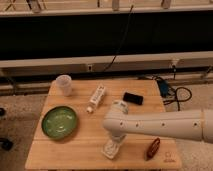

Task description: Wipe the white sponge on the table

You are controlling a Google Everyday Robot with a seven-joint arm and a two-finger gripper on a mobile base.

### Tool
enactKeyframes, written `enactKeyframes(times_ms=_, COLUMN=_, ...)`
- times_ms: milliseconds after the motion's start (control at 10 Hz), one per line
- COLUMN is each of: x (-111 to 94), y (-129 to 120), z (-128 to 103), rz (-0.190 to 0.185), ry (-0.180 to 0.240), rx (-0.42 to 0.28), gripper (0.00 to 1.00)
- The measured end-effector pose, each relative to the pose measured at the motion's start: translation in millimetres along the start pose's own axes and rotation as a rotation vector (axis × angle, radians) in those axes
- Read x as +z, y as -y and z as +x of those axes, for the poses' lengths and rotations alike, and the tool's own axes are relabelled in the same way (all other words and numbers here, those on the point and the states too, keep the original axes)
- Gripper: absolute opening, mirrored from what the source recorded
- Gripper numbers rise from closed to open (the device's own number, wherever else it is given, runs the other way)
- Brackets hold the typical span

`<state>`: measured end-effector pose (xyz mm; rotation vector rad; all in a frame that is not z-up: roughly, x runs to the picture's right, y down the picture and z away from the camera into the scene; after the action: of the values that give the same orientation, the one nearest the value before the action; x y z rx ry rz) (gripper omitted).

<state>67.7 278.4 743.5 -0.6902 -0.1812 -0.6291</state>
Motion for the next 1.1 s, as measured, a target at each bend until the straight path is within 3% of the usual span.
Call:
enactKeyframes(times_ms=200, x=-0.8, y=-16.8, z=-0.2, rz=-0.015, ry=0.004, rx=0.017, gripper=0.00)
enactKeyframes(times_ms=400, x=5.0, y=-30.4, z=-14.5, rz=-0.026, ry=0.035, rx=0.006, gripper=0.00)
enactKeyframes(times_ms=700, x=17.4, y=-10.3, z=-46.8, rz=-0.030, ry=0.077, rx=-0.059, gripper=0.00)
enactKeyframes(times_ms=1100, x=14.5, y=-7.7, z=-47.7, rz=-0.027, ry=0.080, rx=-0.062, gripper=0.00)
